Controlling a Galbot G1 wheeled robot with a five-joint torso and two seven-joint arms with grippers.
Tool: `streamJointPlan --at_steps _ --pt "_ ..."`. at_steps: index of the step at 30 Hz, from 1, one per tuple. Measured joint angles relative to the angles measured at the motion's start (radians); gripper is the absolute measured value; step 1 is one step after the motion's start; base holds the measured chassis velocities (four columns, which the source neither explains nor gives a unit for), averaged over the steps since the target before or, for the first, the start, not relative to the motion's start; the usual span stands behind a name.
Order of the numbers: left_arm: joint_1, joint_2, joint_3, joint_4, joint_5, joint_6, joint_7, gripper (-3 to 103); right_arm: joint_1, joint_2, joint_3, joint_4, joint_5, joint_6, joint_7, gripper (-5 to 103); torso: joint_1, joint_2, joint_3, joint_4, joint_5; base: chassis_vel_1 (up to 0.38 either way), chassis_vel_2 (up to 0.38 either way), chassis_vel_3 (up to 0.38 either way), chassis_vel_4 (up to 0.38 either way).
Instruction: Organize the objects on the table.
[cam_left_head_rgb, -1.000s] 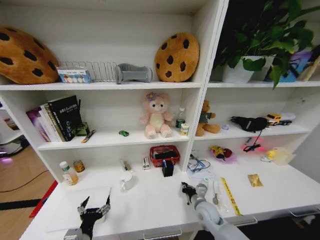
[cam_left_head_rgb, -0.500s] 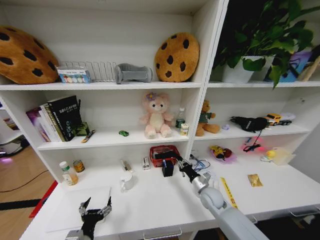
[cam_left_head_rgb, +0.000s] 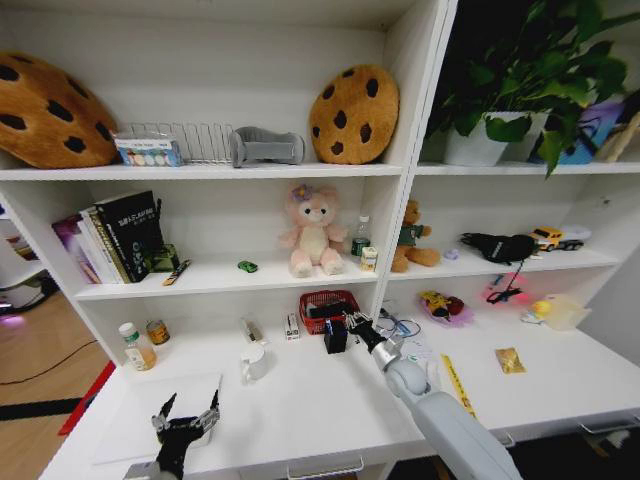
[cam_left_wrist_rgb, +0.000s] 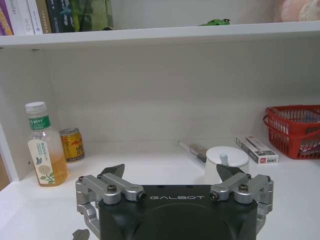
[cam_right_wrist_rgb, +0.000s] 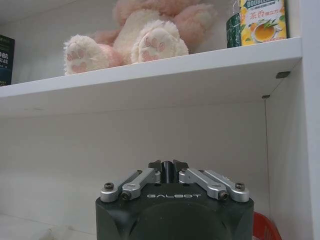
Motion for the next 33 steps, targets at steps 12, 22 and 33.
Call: streamJointPlan --at_steps 12,22,33 --pt "0.016 -0.016 -0.007 -0.012 -0.006 0.009 0.001 100 0.104 0.075 -0.035 -0.09 -0.02 0.004 0.019 11 0.0 0.0 0.0 0.0 0.0 0.0 0.0 0.0 0.0" --pt "0.011 -0.01 -0.01 -0.006 -0.016 0.015 0.0 100 0.11 0.1 -0.025 -0.158 -0.035 0.019 0.015 11 0.0 0.0 0.0 -0.0001 0.0002 0.0 0.0 0.0 0.0" --pt "0.014 -0.01 -0.01 -0.005 -0.018 0.015 -0.003 100 0.139 0.117 -0.03 -0.203 -0.048 0.041 0.029 11 0.0 0.0 0.0 -0.0001 0.0001 0.0 0.0 0.0 0.0"
